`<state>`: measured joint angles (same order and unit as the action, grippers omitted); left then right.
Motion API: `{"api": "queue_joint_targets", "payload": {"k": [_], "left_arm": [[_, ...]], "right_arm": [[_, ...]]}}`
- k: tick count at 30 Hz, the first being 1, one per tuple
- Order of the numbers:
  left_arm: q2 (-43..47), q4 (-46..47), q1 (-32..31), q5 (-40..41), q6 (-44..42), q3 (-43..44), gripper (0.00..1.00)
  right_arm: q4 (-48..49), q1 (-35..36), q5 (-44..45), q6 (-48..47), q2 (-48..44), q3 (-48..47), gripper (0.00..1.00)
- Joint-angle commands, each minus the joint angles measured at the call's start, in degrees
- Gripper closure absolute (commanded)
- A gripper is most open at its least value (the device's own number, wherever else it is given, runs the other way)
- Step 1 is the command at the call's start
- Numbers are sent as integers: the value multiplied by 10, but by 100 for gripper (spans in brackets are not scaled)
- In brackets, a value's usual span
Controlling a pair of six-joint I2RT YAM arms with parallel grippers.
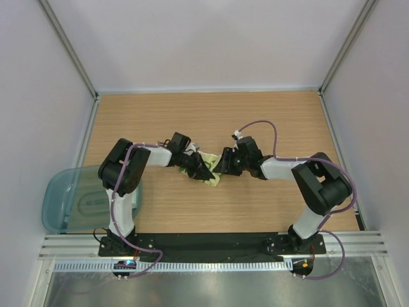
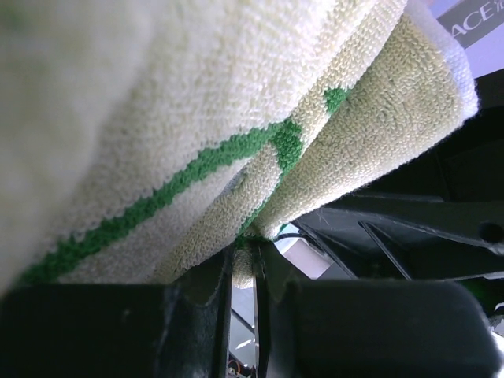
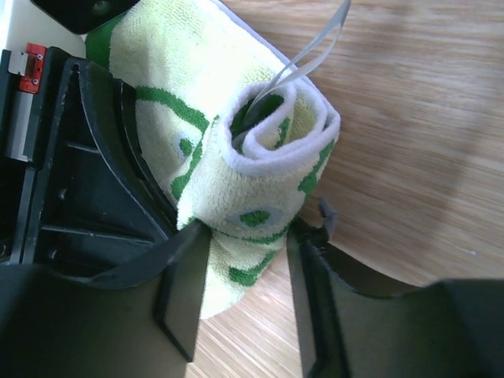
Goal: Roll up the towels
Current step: Roll the towel
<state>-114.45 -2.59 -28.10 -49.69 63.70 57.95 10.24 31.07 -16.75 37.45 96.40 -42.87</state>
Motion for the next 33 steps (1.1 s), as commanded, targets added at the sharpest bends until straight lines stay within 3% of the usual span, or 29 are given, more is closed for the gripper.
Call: {"api": "queue_joint_targets", "payload": {"k": [1, 4, 7, 10, 14, 22, 24, 27, 28, 33], "left_arm": [[-33, -54, 3, -13, 21, -7, 91], [-22, -53, 2, -7, 18, -6, 84], [-3, -57, 2, 3, 16, -6, 74], [11, -85, 3, 26, 0, -2, 66], [39, -150, 1, 68, -42, 21, 62], [122, -328, -41, 273, -158, 118, 56], [135, -334, -67, 298, -177, 144, 53], [168, -347, -120, 396, -219, 167, 49], [182, -348, -134, 448, -228, 172, 49], [193, -341, -214, 551, -281, 185, 53]], "right_arm": [[43, 8, 12, 10, 18, 6, 53], [43, 8, 15, 13, 24, 6, 71], [35, 9, 20, 16, 26, 5, 81], [22, 10, 23, 16, 22, 2, 85], [-26, 10, 34, 10, 17, -10, 87], [-123, 20, 47, 3, 12, -58, 87], [-139, 22, 46, 3, 17, -68, 88], [-159, 27, 51, 5, 24, -78, 88], [-165, 28, 52, 6, 25, -79, 89], [-206, 29, 52, 10, 33, -103, 90]]}}
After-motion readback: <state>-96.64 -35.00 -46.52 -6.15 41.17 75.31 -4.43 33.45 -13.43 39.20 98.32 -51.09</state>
